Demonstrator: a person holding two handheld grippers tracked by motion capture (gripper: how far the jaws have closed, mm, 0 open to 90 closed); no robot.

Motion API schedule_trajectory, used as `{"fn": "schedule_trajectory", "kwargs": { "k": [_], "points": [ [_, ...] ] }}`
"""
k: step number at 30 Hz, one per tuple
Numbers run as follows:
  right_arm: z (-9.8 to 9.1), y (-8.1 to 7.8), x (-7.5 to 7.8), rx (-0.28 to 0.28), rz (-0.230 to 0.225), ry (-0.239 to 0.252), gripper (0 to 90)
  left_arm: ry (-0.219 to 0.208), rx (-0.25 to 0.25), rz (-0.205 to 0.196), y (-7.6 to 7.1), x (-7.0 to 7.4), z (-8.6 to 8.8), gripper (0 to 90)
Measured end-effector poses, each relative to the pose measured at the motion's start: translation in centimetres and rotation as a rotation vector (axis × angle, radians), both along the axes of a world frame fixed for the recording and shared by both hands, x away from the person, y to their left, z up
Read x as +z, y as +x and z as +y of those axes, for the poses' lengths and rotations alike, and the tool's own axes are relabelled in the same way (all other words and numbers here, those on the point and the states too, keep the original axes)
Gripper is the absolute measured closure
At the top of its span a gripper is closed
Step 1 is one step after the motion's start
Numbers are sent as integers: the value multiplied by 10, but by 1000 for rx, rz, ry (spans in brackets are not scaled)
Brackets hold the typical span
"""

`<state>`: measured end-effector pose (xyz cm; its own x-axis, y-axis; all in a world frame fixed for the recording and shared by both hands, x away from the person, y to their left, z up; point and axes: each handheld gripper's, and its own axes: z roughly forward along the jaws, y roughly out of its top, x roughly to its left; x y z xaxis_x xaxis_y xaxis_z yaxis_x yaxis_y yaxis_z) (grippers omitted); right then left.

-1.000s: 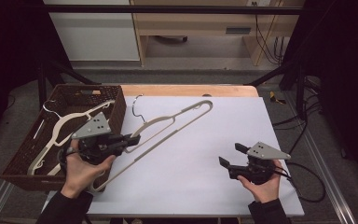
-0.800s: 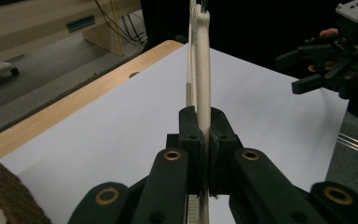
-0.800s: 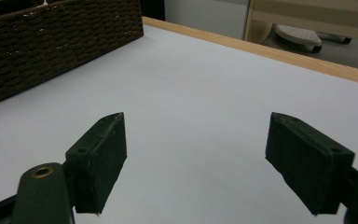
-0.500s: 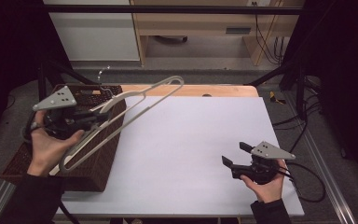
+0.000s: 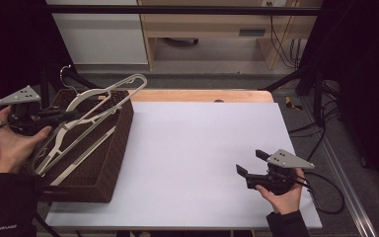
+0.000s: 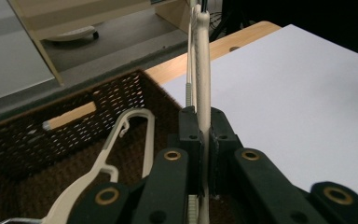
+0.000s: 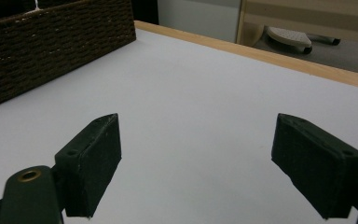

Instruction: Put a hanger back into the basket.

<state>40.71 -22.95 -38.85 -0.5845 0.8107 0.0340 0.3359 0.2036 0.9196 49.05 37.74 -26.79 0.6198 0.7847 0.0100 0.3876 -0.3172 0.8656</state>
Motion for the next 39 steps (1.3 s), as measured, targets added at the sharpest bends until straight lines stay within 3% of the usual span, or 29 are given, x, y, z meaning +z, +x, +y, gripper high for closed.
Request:
{"fn": "schedule_trajectory", "kwargs": {
  "k": [11,15,19,24,27,30,34,35,37,39],
  "points": [
    [0,0,0,-2,-3,1,146,7,77,56,8,-29,39,868],
    [0,0,0,1,1,-2,146,-12,92,65,8,-36,53,868],
    [0,0,0,-1,0,0,145,-3,106,91,7,-41,62,868],
    [-3,-1,2,-3,-6,2,139,0,94,136,12,-54,58,867],
    [-5,-1,3,-5,-8,7,138,25,95,197,18,-66,53,866],
    [-8,-2,4,-4,-10,9,137,33,107,225,21,-77,50,863],
    [-11,-2,5,-6,-11,14,137,39,151,277,24,-96,51,854],
    [-11,-2,5,-9,-12,17,137,39,183,302,24,-100,53,849],
    [-11,-2,5,-9,-13,17,137,50,220,307,22,-106,59,833],
    [-11,-2,4,-10,-11,17,135,29,265,282,18,-108,64,749]
  ]
}}
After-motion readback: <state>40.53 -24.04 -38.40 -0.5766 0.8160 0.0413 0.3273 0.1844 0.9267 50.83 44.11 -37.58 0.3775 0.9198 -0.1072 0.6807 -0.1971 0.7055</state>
